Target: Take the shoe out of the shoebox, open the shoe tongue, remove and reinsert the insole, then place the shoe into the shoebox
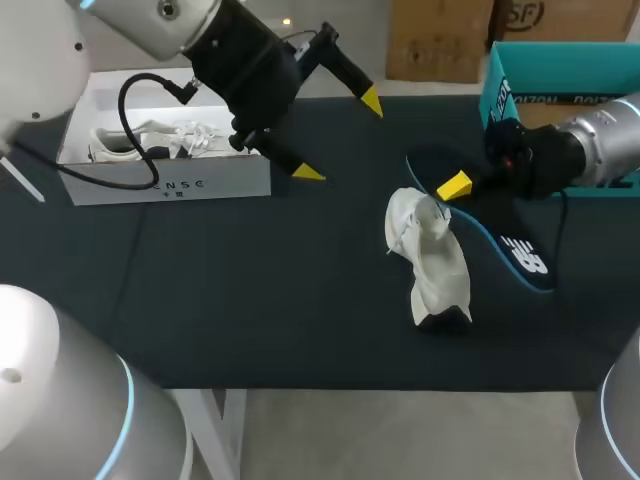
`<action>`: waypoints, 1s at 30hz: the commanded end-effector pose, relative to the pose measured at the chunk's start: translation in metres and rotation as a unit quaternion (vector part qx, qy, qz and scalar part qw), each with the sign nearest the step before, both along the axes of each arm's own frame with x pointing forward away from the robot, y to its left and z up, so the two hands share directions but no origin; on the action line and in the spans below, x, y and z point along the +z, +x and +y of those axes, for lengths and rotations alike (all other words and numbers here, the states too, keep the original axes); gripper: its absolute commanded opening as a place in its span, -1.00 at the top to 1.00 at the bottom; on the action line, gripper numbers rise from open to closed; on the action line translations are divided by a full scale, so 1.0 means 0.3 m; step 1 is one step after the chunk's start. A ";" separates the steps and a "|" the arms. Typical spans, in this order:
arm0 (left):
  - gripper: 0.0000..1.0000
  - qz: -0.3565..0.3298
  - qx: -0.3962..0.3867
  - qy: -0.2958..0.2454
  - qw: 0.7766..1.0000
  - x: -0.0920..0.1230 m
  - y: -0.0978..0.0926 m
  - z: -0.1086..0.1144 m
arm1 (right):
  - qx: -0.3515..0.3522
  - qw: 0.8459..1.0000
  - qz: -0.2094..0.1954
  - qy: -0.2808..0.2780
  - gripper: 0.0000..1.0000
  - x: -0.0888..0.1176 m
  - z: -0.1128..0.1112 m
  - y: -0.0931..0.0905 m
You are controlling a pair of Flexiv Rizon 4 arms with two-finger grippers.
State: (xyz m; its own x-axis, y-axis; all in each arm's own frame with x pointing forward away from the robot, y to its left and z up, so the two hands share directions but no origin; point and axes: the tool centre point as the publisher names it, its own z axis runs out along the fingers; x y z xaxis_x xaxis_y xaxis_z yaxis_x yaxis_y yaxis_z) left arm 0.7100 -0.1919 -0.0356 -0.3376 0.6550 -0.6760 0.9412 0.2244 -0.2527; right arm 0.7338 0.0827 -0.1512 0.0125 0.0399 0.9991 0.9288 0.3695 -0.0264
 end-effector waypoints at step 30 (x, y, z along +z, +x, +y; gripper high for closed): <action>-1.00 -0.046 0.005 -0.211 0.977 -0.060 0.025 -0.099 | -0.076 0.995 -0.051 -0.047 1.00 0.081 -0.009 0.133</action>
